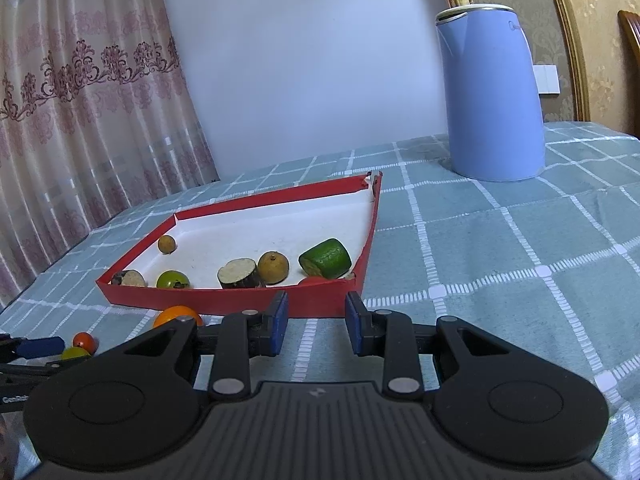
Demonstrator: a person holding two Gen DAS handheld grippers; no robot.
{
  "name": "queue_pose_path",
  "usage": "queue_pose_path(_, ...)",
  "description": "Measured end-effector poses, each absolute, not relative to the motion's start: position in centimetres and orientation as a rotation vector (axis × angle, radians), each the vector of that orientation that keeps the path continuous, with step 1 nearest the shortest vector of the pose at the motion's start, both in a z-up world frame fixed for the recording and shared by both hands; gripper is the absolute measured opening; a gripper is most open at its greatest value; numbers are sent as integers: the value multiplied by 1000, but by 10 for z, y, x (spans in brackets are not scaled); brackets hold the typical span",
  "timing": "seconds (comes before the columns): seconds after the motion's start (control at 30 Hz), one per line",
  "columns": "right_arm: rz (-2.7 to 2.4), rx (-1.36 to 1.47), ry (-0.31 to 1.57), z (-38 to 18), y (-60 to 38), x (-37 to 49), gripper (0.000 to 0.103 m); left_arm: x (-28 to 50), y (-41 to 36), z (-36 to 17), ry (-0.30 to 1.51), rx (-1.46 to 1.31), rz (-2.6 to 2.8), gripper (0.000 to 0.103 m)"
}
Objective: Organize fruits
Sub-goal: 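Move the left gripper toward the green tomato, then grasp the green tomato with the left gripper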
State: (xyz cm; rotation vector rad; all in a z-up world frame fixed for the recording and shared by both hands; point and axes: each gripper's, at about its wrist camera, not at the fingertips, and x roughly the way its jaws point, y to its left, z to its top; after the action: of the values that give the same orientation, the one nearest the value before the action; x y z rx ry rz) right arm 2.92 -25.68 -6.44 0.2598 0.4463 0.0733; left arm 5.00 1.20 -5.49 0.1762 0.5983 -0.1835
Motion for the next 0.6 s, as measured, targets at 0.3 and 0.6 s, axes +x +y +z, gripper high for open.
queue_pose_path(0.3, 74, 279, 442, -65, -260, 28, 29, 46, 7, -54, 595, 175, -203, 30)
queue_pose_path(0.6, 70, 285, 442, -65, -261, 28, 29, 28, 13, -40, 541, 134, -254, 30)
